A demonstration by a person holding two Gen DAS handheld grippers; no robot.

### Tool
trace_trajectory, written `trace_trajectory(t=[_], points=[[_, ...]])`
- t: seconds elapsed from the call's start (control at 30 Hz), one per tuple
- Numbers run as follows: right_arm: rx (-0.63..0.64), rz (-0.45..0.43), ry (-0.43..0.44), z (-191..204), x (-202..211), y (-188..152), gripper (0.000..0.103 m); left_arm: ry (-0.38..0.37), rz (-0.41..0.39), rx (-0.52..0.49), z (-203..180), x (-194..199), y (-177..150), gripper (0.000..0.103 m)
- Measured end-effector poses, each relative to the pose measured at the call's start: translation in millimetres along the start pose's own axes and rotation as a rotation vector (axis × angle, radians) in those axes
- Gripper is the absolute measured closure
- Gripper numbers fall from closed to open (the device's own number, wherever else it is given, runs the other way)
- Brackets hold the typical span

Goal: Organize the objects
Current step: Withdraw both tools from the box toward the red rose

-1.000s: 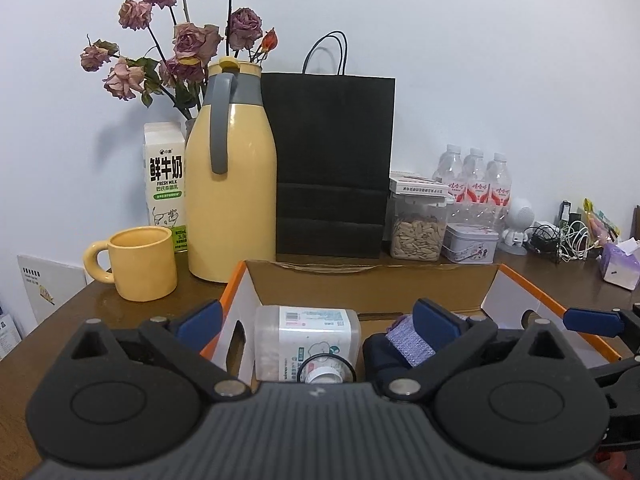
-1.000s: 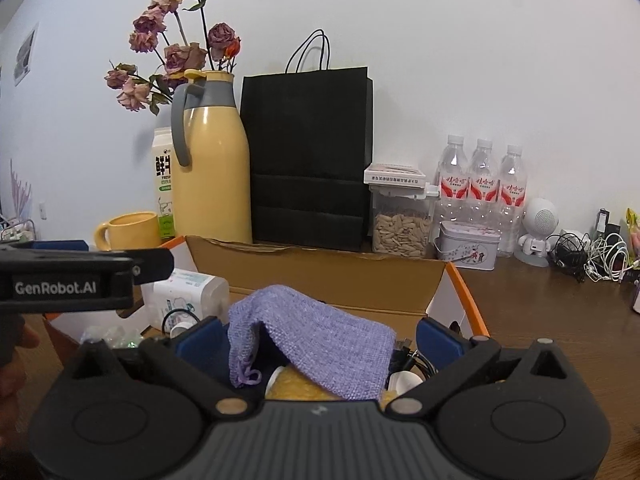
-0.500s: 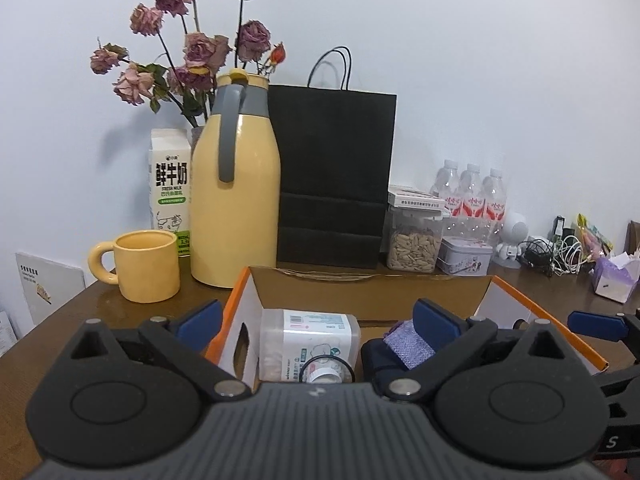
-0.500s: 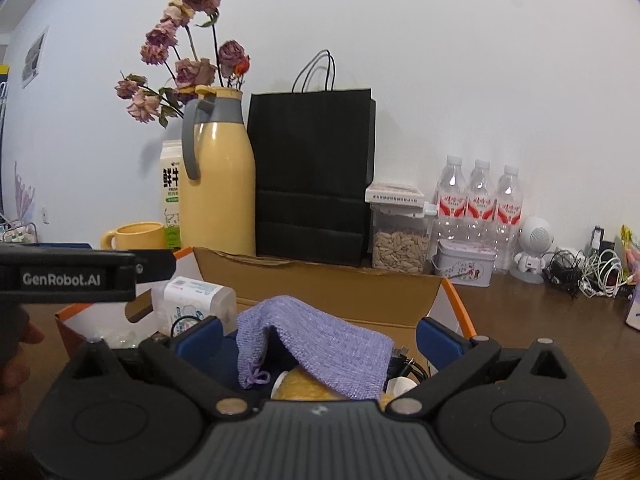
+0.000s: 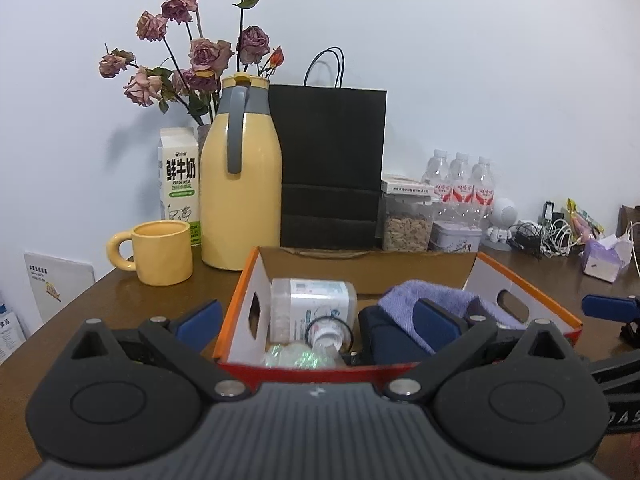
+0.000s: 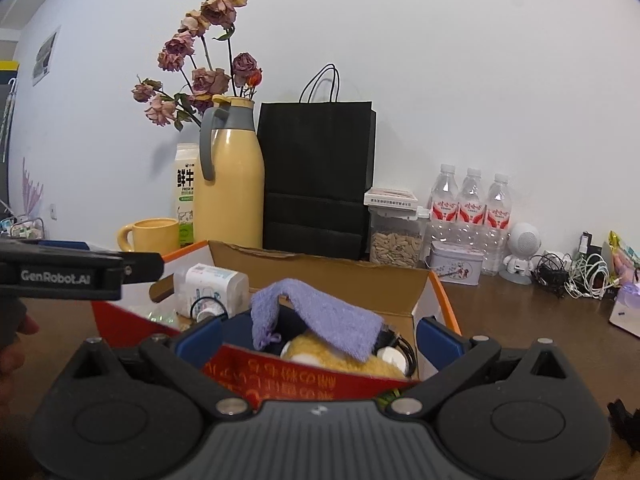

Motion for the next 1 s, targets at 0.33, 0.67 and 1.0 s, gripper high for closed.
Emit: trace_trajectory(t=[0.33, 0.67, 1.0], points=[[-0.005, 0.046, -0.028, -14, 28, -17, 0.0, 0.016, 0.053, -0.007, 7, 21, -19, 0.0], [-0.01, 0.102, -0.061, -33, 45, -38, 0.0, 0.024, 0.099, -0.013, 14, 37, -35, 0.0], [-0.025, 0.164, -0.102, -53, 42, -51, 0.0, 0.041, 0.145, -0.012, 21, 39, -46, 0.0]])
Point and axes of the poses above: each gripper's, at about its wrist camera, not at the fingertips, and x roughly against the way its jaws point, z to its left, y to its top, the point moved 6 cm from there along -x, roughly the way its jaws point, and after that the axes turned 9 degrees about -x, right-handed, at the moved point
